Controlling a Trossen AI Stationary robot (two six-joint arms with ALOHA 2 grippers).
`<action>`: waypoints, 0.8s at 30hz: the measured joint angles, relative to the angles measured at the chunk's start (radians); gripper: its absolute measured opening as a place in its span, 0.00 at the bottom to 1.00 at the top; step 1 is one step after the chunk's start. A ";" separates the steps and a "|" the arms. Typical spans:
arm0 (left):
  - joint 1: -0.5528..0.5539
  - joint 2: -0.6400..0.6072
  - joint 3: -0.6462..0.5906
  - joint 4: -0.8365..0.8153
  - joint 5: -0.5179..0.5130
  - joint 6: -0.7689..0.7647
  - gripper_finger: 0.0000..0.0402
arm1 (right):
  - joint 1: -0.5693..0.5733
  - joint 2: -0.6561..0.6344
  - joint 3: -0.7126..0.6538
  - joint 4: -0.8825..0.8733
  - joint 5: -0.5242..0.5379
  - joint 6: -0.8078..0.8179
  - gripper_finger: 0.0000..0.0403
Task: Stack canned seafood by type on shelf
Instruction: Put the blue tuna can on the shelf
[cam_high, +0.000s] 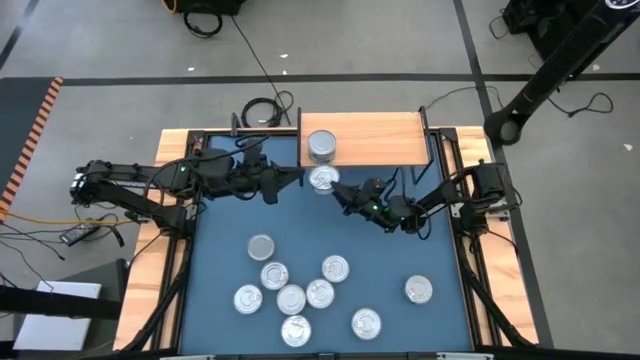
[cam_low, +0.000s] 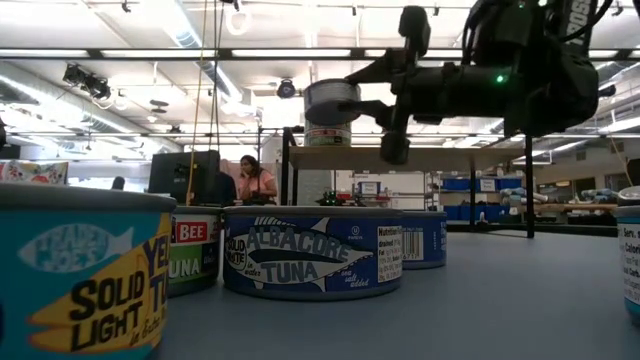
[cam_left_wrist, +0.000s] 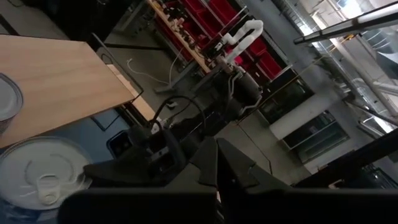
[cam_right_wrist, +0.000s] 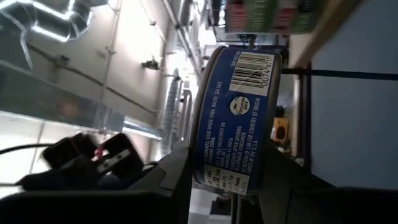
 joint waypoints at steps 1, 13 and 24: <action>0.000 0.000 0.000 0.000 0.000 0.000 0.00 | -0.001 0.007 0.004 0.005 0.000 0.006 0.32; 0.000 0.000 0.000 0.001 0.000 0.003 0.00 | -0.060 0.038 0.012 0.002 -0.057 0.010 0.32; 0.000 0.001 0.000 0.002 0.000 0.003 0.00 | -0.071 0.037 0.012 -0.004 -0.076 0.009 0.32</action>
